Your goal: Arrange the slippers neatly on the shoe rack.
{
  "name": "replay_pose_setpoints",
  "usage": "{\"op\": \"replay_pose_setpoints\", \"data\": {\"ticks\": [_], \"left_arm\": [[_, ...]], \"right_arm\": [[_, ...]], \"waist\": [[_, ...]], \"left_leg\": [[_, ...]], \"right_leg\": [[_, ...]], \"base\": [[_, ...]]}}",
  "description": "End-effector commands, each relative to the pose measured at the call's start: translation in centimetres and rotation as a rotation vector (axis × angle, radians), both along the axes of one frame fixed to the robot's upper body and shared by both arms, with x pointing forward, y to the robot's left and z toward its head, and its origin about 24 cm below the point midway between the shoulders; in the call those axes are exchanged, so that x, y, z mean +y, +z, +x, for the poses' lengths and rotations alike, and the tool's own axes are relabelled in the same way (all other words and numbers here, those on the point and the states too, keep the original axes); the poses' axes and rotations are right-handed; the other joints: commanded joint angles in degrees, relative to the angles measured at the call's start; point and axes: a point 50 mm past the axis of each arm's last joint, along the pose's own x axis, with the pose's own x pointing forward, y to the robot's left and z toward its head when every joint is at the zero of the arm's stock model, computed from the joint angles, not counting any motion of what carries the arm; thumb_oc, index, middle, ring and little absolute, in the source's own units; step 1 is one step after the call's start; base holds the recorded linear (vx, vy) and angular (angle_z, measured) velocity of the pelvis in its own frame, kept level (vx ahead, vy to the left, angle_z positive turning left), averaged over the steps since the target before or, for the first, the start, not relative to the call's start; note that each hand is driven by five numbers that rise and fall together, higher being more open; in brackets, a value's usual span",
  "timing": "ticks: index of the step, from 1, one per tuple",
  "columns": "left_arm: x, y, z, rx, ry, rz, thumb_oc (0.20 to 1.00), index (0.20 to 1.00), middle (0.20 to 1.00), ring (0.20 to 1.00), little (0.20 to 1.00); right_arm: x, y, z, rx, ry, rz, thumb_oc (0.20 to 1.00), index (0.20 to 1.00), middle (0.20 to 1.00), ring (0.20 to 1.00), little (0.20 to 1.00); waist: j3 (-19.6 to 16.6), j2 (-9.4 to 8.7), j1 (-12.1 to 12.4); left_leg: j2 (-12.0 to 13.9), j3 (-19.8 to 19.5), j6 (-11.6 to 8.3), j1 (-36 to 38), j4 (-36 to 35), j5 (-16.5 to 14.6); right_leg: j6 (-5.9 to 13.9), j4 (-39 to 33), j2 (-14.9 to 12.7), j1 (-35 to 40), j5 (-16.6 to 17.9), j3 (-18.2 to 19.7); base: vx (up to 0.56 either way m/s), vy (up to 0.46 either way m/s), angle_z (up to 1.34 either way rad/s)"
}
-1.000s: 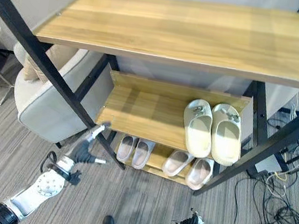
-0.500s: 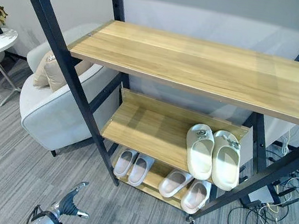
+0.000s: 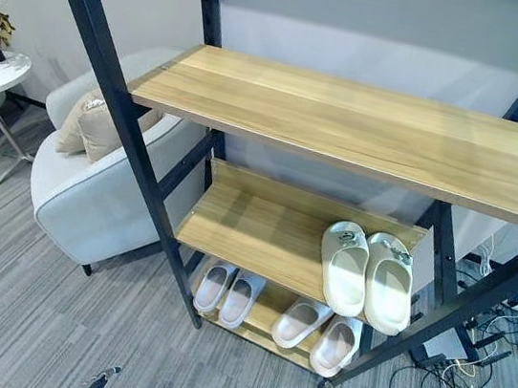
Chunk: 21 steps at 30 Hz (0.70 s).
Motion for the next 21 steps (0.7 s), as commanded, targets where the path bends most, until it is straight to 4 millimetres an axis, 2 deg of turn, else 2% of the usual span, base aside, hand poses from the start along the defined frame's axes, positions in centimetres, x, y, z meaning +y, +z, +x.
{"op": "replay_pose_setpoints", "data": {"ticks": [1,10,17,18,19,21], "left_arm": [[1.1,0.2,0.9,-0.034,0.046,0.049,1.0,1.0,1.0,1.0,1.0],[0.8,0.3,1.3,-0.053,0.037,0.052,1.0,1.0,1.0,1.0,1.0],[0.0,0.1,1.3,-0.046,-0.001,0.042,1.0,1.0,1.0,1.0,1.0],[0.1,0.1,1.3,-0.044,0.002,0.042,1.0,1.0,1.0,1.0,1.0],[0.1,0.1,1.2,-0.044,0.01,0.039,1.0,1.0,1.0,1.0,1.0],[0.5,0.2,1.3,-0.049,0.016,0.04,1.0,1.0,1.0,1.0,1.0]], "right_arm": [[0.6,0.1,0.7,-0.042,-0.013,0.027,1.0,1.0,1.0,1.0,1.0],[1.9,0.6,1.8,-0.092,0.091,0.038,1.0,1.0,1.0,1.0,1.0],[3.7,0.8,2.5,-0.117,0.197,0.072,1.0,1.0,1.0,1.0,1.0],[4.5,1.6,3.4,-0.186,0.245,0.096,1.0,1.0,1.0,1.0,1.0],[4.1,0.8,1.9,-0.121,0.184,0.127,1.0,1.0,1.0,1.0,1.0],[3.9,1.7,2.6,-0.181,0.266,0.132,1.0,1.0,1.0,1.0,1.0]], "waist": [[-0.8,-1.7,1.0],[-1.0,-1.66,1.3],[-0.9,-1.27,1.6],[-0.7,-1.18,1.6],[-0.6,-1.09,1.4],[-0.3,-1.11,1.3]], "left_leg": [[-1.7,-0.9,-0.34,0.9,0.3,-2.8],[-1.8,-1.4,-0.3,1.3,0.3,-3.0],[-2.0,-1.8,-0.31,1.8,0.3,-3.1],[-2.0,-1.8,-0.3,1.9,0.3,-3.0],[-2.0,-1.7,-0.3,1.9,0.3,-3.0],[-1.9,-1.6,-0.36,1.8,0.3,-2.8]], "right_leg": [[0.49,2.3,0.9,-4.0,3.7,-1.1],[0.39,2.2,0.9,-3.5,3.5,-1.2],[0.31,2.0,0.6,-2.8,3.4,-1.5],[0.29,2.0,0.6,-2.8,3.4,-1.3],[0.34,2.0,0.6,-2.9,3.6,-1.2],[0.35,2.1,0.6,-3.3,3.7,-1.1]], "base": [[0.0,0.018,0.05],[0.0,0.01,0.04],[0.0,0.008,0.04],[0.0,0.0,0.0],[-0.04,0.013,0.0],[-0.04,0.006,-0.02]]}}
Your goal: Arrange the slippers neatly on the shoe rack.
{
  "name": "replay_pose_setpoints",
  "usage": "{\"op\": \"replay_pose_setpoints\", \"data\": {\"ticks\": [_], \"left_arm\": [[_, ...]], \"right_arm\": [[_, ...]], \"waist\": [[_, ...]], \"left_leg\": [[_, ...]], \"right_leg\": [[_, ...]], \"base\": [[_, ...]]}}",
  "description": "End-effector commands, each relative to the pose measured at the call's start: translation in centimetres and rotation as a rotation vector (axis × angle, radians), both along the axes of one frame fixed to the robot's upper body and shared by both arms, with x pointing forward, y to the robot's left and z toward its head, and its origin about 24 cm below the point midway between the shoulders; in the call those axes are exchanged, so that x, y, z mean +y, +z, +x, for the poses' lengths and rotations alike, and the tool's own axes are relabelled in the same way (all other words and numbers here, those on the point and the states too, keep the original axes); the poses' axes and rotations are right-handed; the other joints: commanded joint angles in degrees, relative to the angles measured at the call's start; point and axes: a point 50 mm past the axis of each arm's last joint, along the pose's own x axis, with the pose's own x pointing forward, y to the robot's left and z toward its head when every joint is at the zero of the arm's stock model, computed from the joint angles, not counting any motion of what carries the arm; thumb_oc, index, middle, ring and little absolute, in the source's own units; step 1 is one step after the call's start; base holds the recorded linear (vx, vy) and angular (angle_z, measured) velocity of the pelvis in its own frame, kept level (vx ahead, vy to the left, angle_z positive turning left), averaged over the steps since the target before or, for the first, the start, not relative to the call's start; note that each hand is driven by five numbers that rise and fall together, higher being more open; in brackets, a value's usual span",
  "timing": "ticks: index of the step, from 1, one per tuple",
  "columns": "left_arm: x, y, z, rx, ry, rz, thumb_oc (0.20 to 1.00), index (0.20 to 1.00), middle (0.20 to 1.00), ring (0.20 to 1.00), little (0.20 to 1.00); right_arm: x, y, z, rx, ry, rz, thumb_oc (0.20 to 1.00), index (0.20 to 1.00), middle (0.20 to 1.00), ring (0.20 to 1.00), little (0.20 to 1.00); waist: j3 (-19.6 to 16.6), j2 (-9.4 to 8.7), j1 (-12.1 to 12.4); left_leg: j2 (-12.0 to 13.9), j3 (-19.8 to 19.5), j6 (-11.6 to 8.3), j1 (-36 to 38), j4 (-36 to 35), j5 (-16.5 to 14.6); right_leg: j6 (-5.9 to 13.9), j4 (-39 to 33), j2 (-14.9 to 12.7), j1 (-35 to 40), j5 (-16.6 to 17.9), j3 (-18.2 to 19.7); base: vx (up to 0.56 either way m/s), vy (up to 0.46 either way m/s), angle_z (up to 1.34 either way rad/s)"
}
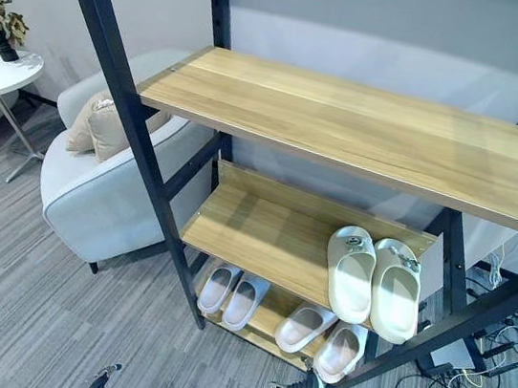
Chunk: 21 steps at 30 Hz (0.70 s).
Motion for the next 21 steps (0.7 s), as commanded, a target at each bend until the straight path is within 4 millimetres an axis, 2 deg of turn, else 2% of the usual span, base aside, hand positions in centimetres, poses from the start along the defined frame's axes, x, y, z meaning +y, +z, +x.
{"op": "replay_pose_setpoints", "data": {"ticks": [1,3,5,6,9,10,21], "left_arm": [[0.5,0.1,1.0,-0.02,0.013,0.019,1.0,1.0,1.0,1.0,1.0],[0.5,0.0,0.9,-0.011,0.017,0.017,1.0,1.0,1.0,1.0,1.0],[0.9,0.1,1.0,-0.015,0.034,0.022,1.0,1.0,1.0,1.0,1.0],[1.1,0.1,0.9,-0.015,0.038,0.024,1.0,1.0,1.0,1.0,1.0],[1.9,0.2,0.2,-0.009,0.046,0.045,1.0,1.0,1.0,1.0,1.0],[2.2,0.3,-0.2,-0.005,0.044,0.056,1.0,1.0,1.0,1.0,1.0],[2.2,0.4,-0.6,-0.025,0.044,0.055,1.0,1.0,1.0,1.0,1.0]], "right_arm": [[-0.3,-0.4,-0.5,0.032,0.013,0.055,1.0,1.0,1.0,1.0,1.0],[-0.5,-0.5,-0.4,0.039,-0.003,0.054,1.0,1.0,1.0,1.0,1.0],[-0.5,0.5,1.1,-0.045,-0.004,0.067,1.0,1.0,1.0,1.0,1.0],[-0.6,0.8,1.2,-0.061,-0.002,0.072,1.0,1.0,1.0,1.0,1.0],[-0.1,3.1,2.7,-0.218,0.088,0.086,1.0,1.0,1.0,1.0,1.0],[0.3,4.1,2.6,-0.271,0.141,0.096,1.0,1.0,1.0,1.0,1.0],[1.3,6.9,2.7,-0.407,0.229,0.159,1.0,1.0,1.0,1.0,1.0]], "waist": [[-0.9,-1.32,1.1],[-0.8,-1.26,1.1],[-0.7,-1.28,1.1],[-0.7,-1.27,1.1],[-0.6,-1.45,0.7],[-0.5,-1.53,0.4],[-0.1,-1.73,-0.3]], "left_leg": [[-1.5,-0.3,-0.29,0.8,0.3,-2.6],[-1.5,-0.4,-0.28,0.7,0.3,-2.6],[-1.6,-0.4,-0.27,0.8,0.3,-2.6],[-1.6,-0.4,-0.27,0.9,0.3,-2.6],[-1.4,-0.3,-0.37,1.1,0.3,-2.6],[-1.3,-0.1,-0.43,1.3,0.3,-2.7],[-1.0,0.4,-0.49,2.3,0.3,-3.0]], "right_leg": [[0.39,2.1,1.1,-5.2,4.5,0.5],[0.36,2.1,1.1,-5.2,4.5,0.5],[0.36,2.1,1.0,-5.0,4.4,0.5],[0.35,2.2,1.0,-4.9,4.4,0.5],[0.37,2.3,1.0,-4.7,4.2,0.6],[0.37,2.4,1.0,-4.7,4.1,0.6],[0.44,2.6,1.2,-4.5,4.0,1.0]], "base": [[0.0,0.0,0.0],[0.0,0.0,0.0],[0.0,0.0,0.0],[0.0,0.0,0.0],[0.0,0.0,0.0],[0.0,0.0,0.0],[0.0,-0.004,0.01]]}}
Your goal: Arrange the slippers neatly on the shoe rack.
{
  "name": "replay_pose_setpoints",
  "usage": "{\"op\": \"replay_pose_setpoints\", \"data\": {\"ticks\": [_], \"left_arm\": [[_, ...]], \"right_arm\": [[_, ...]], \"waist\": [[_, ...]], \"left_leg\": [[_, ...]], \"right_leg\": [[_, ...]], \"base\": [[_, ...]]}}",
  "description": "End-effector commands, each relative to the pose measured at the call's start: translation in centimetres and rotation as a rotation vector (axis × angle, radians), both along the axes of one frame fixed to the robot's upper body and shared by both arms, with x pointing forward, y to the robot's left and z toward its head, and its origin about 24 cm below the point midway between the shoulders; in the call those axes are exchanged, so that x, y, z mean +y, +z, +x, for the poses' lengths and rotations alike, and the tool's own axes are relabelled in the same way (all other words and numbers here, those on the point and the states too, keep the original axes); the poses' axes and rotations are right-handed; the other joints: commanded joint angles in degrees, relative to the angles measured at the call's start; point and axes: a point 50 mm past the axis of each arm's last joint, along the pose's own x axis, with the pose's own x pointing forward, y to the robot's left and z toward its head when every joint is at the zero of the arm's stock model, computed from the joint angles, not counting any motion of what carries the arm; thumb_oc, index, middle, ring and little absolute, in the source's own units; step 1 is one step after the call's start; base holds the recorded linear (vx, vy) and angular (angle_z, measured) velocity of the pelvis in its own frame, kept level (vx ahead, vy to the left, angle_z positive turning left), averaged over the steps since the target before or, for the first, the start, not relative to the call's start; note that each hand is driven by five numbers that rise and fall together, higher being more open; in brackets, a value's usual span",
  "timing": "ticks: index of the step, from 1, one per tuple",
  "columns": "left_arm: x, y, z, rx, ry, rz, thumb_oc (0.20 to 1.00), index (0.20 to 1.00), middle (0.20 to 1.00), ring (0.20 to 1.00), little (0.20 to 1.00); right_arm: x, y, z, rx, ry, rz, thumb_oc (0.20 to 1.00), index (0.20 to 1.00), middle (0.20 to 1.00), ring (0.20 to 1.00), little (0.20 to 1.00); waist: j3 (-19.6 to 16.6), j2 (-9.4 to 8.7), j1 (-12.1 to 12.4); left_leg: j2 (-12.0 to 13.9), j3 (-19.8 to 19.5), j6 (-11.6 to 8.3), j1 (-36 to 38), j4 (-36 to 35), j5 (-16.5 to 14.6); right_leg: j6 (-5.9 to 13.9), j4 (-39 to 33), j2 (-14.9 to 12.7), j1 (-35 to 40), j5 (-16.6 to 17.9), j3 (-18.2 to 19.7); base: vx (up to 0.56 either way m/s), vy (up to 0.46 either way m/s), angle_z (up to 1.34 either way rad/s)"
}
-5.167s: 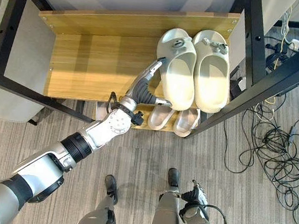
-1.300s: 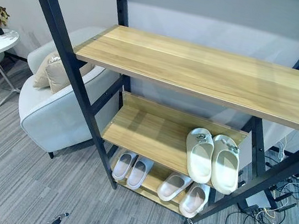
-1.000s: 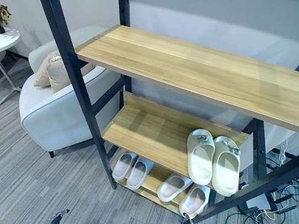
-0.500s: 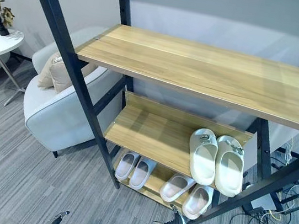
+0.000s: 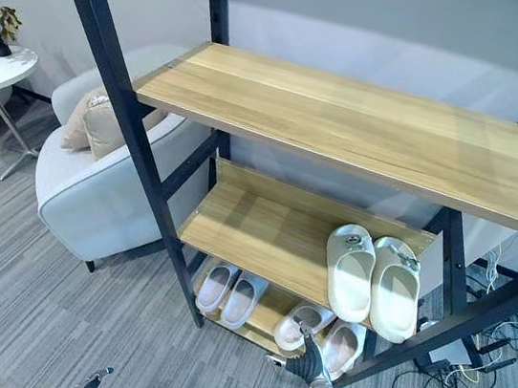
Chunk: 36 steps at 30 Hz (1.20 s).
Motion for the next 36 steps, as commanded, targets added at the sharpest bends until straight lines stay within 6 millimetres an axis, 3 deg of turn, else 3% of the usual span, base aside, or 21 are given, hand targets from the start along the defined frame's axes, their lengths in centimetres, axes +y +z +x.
{"op": "replay_pose_setpoints", "data": {"ticks": [1,14,26,36], "left_arm": [[1.3,0.4,0.7,-0.043,0.008,0.041,1.0,1.0,1.0,1.0,1.0],[1.1,0.3,0.0,-0.039,0.012,0.04,1.0,1.0,1.0,1.0,1.0],[1.3,0.4,-0.1,-0.041,0.033,0.042,1.0,1.0,1.0,1.0,1.0],[1.3,0.3,-0.3,-0.035,0.044,0.044,1.0,1.0,1.0,1.0,1.0]], "right_arm": [[1.1,1.9,0.6,-0.122,0.091,0.038,1.0,1.0,1.0,1.0,1.0],[-0.4,4.7,0.7,-0.265,0.104,-0.039,1.0,1.0,1.0,1.0,1.0],[-1.4,3.7,-0.2,-0.206,0.026,-0.05,1.0,1.0,1.0,1.0,1.0],[-2.4,4.2,-0.2,-0.23,-0.017,-0.069,1.0,1.0,1.0,1.0,1.0]], "waist": [[-1.2,-0.72,1.2],[-0.7,-0.44,0.4],[-0.5,-0.24,-0.1],[-0.7,-0.17,-0.6]], "left_leg": [[-0.5,0.4,-0.23,1.0,0.3,-2.6],[-0.3,0.7,-0.23,1.6,0.3,-2.8],[-0.2,0.7,-0.28,1.2,0.3,-2.8],[-0.2,0.6,-0.25,0.8,0.3,-2.8]], "right_leg": [[0.14,2.7,1.7,-5.9,4.3,1.4],[0.19,2.8,1.8,-5.9,4.2,1.8],[0.04,2.9,1.9,-6.3,4.3,1.8],[-0.06,2.7,2.1,-6.7,4.3,2.1]], "base": [[0.0,0.0,0.0],[0.0,-0.003,-0.01],[0.0,-0.002,0.0],[0.0,0.0,0.0]]}}
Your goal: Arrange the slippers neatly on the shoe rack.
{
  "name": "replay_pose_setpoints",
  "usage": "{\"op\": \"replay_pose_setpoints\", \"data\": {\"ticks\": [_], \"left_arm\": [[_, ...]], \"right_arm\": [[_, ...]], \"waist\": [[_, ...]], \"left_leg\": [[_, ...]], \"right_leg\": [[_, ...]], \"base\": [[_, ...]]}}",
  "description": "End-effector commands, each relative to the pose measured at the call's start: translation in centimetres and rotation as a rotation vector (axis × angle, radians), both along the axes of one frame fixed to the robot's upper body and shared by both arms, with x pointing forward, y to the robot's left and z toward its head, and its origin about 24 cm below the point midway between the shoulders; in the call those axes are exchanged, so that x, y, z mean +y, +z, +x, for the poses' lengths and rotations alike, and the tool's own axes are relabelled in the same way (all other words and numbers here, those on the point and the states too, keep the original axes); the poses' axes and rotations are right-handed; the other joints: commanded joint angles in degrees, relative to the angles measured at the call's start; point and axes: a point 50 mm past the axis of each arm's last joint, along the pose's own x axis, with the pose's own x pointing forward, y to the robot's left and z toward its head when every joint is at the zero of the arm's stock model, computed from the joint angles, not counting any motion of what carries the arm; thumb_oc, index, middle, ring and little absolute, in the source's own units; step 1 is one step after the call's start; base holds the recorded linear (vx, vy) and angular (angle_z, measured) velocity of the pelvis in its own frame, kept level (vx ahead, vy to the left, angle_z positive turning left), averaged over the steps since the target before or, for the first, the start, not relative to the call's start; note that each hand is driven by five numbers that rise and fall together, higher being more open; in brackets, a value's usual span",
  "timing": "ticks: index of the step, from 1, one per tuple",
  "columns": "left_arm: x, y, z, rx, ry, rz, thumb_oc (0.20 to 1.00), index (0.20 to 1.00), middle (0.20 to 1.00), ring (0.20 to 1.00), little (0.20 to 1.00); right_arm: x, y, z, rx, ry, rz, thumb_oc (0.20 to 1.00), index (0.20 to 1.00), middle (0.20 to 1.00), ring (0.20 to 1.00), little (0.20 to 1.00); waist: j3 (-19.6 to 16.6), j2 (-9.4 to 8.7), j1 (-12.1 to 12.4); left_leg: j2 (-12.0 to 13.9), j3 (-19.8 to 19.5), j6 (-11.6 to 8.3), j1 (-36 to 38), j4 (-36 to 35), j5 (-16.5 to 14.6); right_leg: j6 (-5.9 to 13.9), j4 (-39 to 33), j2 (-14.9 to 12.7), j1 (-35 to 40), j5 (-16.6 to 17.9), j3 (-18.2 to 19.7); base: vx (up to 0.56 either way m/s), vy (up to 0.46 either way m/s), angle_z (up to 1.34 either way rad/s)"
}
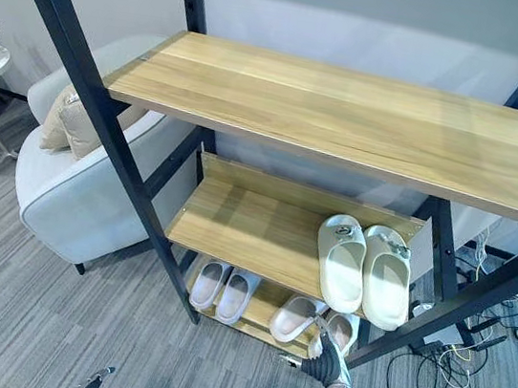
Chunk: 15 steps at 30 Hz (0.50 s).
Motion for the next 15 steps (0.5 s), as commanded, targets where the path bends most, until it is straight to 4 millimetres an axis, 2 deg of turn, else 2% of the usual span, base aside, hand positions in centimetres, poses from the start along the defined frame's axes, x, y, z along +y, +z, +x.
{"op": "replay_pose_setpoints", "data": {"ticks": [1,15], "left_arm": [[1.6,0.2,-0.2,-0.01,0.045,0.052,1.0,1.0,1.0,1.0,1.0],[1.2,0.8,0.8,-0.081,0.031,0.025,1.0,1.0,1.0,1.0,1.0]], "right_arm": [[0.0,1.7,0.4,-0.103,0.004,0.013,1.0,1.0,1.0,1.0,1.0],[-0.8,2.1,0.0,-0.133,-0.063,0.015,1.0,1.0,1.0,1.0,1.0]], "waist": [[-2.0,-0.43,1.0],[-2.3,-0.39,0.7]], "left_leg": [[-0.3,-0.3,0.01,0.6,0.3,-2.5],[-0.2,-0.2,0.09,0.6,0.3,-2.7]], "right_leg": [[-0.3,2.7,2.1,-6.3,4.5,1.3],[-0.36,2.3,2.3,-6.4,4.6,1.6]], "base": [[0.0,0.0,0.0],[0.0,0.0,0.0]]}}
